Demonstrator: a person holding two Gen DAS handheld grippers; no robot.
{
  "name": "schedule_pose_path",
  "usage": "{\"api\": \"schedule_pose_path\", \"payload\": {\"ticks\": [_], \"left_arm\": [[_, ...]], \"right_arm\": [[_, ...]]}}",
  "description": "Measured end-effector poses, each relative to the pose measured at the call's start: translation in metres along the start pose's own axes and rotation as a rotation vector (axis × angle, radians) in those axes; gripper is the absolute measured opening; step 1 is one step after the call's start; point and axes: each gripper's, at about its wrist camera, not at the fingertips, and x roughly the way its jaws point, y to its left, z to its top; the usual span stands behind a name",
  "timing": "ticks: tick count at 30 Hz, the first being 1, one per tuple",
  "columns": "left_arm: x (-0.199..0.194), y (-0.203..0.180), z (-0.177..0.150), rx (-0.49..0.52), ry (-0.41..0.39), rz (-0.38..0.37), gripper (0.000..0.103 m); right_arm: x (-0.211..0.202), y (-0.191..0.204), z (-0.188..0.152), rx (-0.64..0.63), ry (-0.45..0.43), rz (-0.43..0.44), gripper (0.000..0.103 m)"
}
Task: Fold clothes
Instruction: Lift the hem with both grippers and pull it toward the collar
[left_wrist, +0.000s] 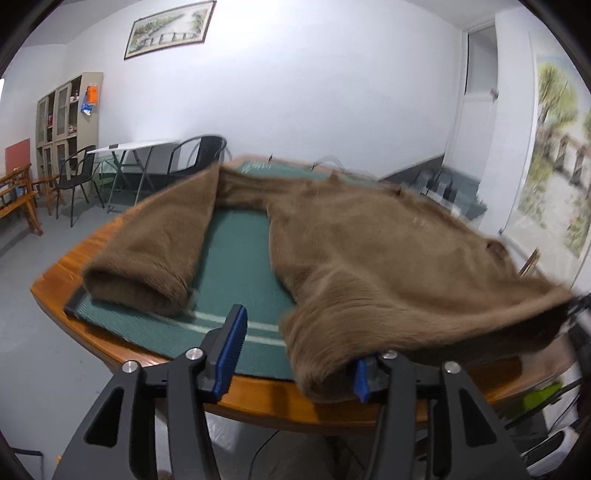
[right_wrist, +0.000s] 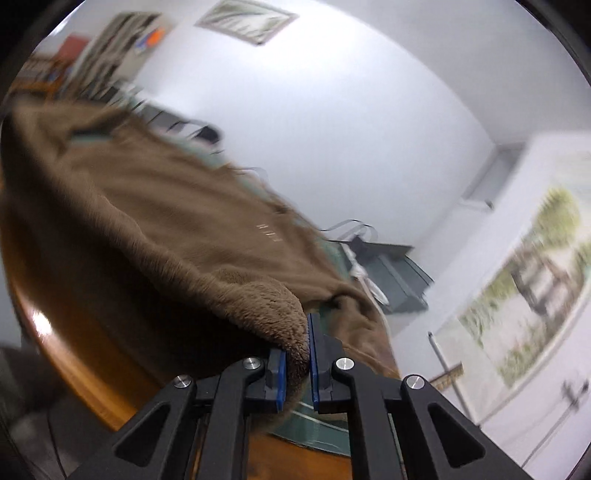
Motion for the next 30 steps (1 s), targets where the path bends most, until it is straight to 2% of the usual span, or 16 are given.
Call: {"api": "schedule_pose_path", "payload": {"ticks": [3,7,11,13,15,17,20,21,23,24,25,28,30], "left_arm": [[0.015,-0.003,-0.009,0.011,0.042,0.035,0.056],[-0.008,0.025,-0.001,-0.082,-0.019,0.041,0.058],[-0.034,0.050,0.001,-0.168,-0.068,0.027,0.058],[-0.029,0.058,-0.007,-0.206,-0.040,0.028,0.058],[-0.012,0.068,-0.020,-0.261,0.040,0.026,0.058],[-0.008,0.066,-0.028,-0.247,0.040,0.040,0.064],[-0.003,0.055,-0.032,-0.169,0.055,0.045,0.065],[-0.004,0.053,-0.032,-0.147,0.051,0.044,0.065],[-0.009,0.052,-0.031,-0.106,0.043,0.043,0.068],[-0.013,0.052,-0.031,-0.090,0.041,0.043,0.070],[-0.017,0.052,-0.031,-0.077,0.041,0.044,0.074],[-0.032,0.054,-0.030,-0.035,0.036,0.057,0.078],[-0.046,0.054,-0.025,0.002,0.005,0.086,0.078]], "right_arm": [[0.008,-0.017,-0.009,0.057,0.037,-0.042,0.010],[0.004,-0.025,-0.027,0.150,0.094,0.017,0.010],[-0.008,0.008,-0.033,0.096,0.096,0.057,0.010],[-0.012,0.023,-0.035,0.064,0.091,0.063,0.010],[-0.006,0.029,-0.040,0.054,0.110,0.095,0.010],[0.002,0.029,-0.044,0.041,0.134,0.120,0.011],[0.006,0.020,-0.049,0.032,0.163,0.205,0.016],[0.004,0.013,-0.049,0.047,0.165,0.245,0.019],[-0.005,-0.004,-0.048,0.108,0.156,0.332,0.039],[-0.009,-0.013,-0.047,0.139,0.152,0.376,0.066],[-0.014,-0.023,-0.046,0.172,0.140,0.407,0.079],[-0.028,-0.054,-0.038,0.301,0.064,0.432,0.080],[-0.023,-0.069,-0.029,0.392,0.034,0.463,0.080]]}}
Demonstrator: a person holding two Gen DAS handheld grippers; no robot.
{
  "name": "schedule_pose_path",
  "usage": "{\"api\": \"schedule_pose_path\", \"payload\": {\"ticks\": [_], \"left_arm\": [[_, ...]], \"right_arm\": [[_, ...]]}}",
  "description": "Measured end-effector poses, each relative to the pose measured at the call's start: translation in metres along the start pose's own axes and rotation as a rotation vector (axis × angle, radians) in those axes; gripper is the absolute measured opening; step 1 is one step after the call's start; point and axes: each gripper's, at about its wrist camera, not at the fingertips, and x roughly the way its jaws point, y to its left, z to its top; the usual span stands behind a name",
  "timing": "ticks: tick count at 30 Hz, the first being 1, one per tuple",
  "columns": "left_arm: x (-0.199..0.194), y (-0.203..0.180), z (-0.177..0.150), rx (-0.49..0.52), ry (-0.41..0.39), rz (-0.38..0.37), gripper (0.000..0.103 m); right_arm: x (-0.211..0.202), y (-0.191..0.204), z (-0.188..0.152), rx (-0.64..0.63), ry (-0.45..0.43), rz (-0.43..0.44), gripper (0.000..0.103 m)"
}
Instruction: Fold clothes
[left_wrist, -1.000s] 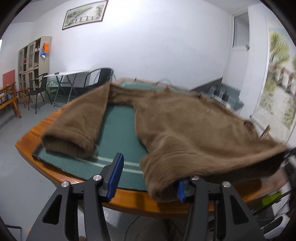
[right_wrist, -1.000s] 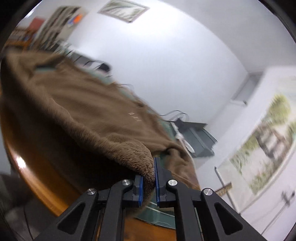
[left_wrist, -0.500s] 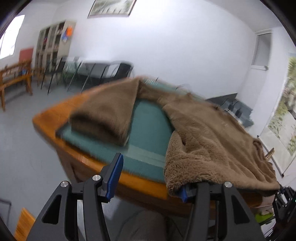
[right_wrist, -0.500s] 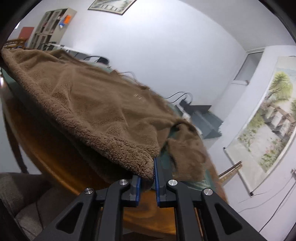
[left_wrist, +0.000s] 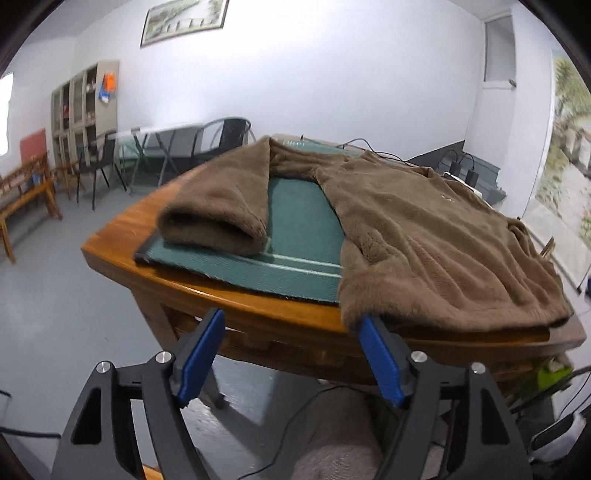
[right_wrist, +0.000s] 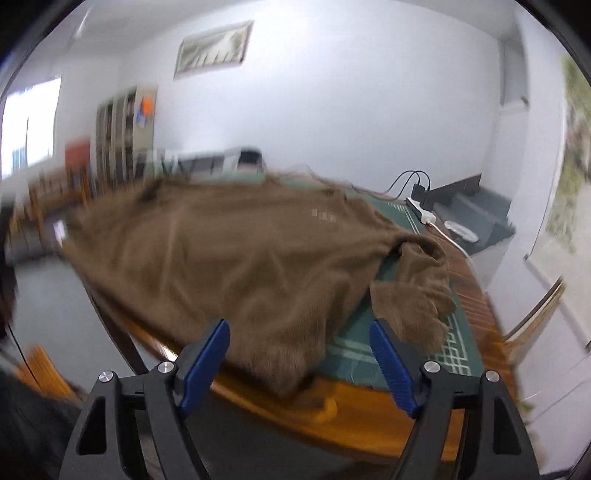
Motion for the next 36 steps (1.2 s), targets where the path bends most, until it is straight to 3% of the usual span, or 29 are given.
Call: {"api": "schedule_pose_path", "payload": {"ticks": [4,7,10,14,18,22,27,31,36], "left_arm": [[-0.026,-0.002,0.017,0.024,-0.079,0.006,0.080],[-0.026,-0.011,0.042,0.022,-0.133,-0.032,0.082],[-0.002,-0.032,0.073,0.016,-0.139,-0.113,0.083],[0.063,-0.073,0.097,0.041,0.016,-0.194,0.083],[0.116,-0.089,0.102,0.057,0.187,-0.190,0.083],[0.137,-0.082,0.117,0.052,0.247,-0.156,0.083],[0.162,-0.069,0.174,0.030,0.287,-0.152,0.083],[0.198,-0.066,0.221,0.057,0.301,-0.118,0.084],[0.278,-0.081,0.268,0.068,0.416,-0.112,0.084]], "right_arm": [[0.025,0.005,0.027,0.023,-0.017,0.014,0.080],[0.059,0.025,0.040,-0.019,0.039,0.040,0.080],[0.101,0.036,0.044,-0.051,0.126,0.082,0.080],[0.136,0.031,0.030,-0.078,0.258,0.054,0.080],[0.140,0.009,0.004,-0.058,0.358,0.074,0.080],[0.127,-0.013,-0.003,-0.036,0.410,0.118,0.080],[0.130,-0.013,0.010,-0.058,0.484,0.153,0.081],[0.126,-0.019,0.053,-0.048,0.403,0.158,0.081],[0.158,-0.045,0.118,0.040,0.322,0.128,0.082]]}}
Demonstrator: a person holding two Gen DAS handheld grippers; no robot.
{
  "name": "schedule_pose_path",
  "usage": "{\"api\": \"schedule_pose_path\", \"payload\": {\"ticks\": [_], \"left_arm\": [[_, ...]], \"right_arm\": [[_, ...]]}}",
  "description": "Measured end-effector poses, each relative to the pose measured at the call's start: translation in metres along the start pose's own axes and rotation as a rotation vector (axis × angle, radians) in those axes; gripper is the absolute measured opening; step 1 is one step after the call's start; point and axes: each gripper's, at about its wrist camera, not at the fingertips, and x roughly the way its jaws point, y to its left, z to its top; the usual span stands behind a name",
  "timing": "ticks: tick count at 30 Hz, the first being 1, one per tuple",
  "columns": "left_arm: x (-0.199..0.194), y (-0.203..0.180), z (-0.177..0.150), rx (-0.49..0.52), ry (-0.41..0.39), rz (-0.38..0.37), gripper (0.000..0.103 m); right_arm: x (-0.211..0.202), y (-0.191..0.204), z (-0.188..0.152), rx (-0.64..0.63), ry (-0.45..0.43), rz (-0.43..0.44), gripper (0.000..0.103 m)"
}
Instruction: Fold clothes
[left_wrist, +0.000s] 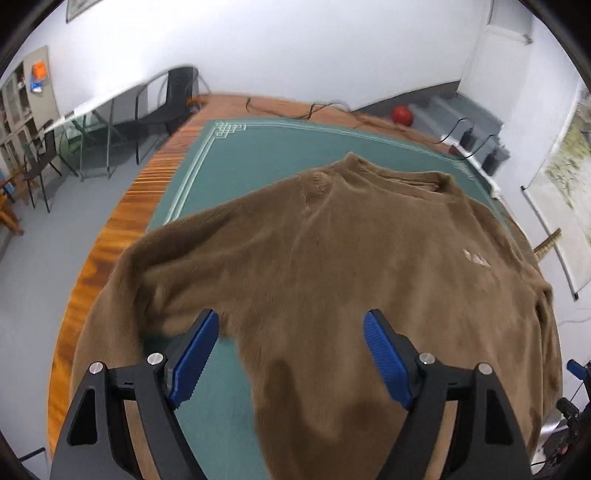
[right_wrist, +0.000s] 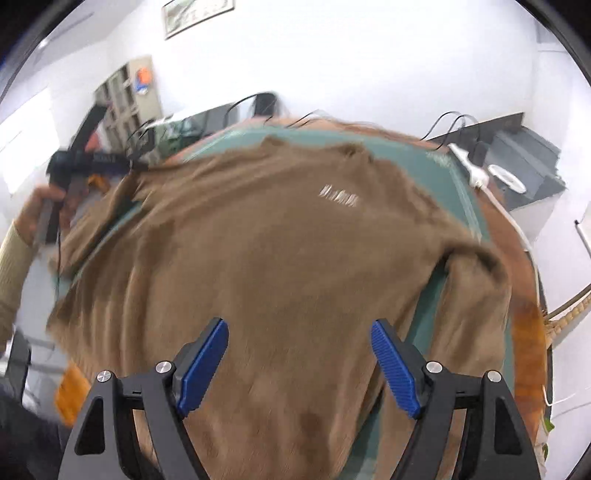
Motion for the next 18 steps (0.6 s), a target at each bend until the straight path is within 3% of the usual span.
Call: {"api": "schedule_pose_path", "payload": {"ticks": [6,9,13,16,18], "left_arm": [[0.093,-0.003,0.060,-0.069,0.146,-0.043,0.084],[0.131,0.001,0.075,-0.114,0.182,-0.016,0.084],[0.152,0.003,0.092,-0.090,0.130,0.089,0.084],[0.163,0.006,0.103,-0.062,0.105,0.151,0.094],[0.170,0.009,0.109,-0.050,0.085,0.184,0.100]], "right_arm": [[0.074,-0.030,0.065,0.084,0.068,0.023,0.082],[0.115,-0.036,0.083,0.068,0.110,0.010,0.082],[0.160,-0.052,0.087,0.040,0.172,-0.054,0.082],[0.179,-0.069,0.080,0.046,0.212,-0.102,0.084],[0.179,-0.081,0.073,0.077,0.183,-0.073,0.086]]}}
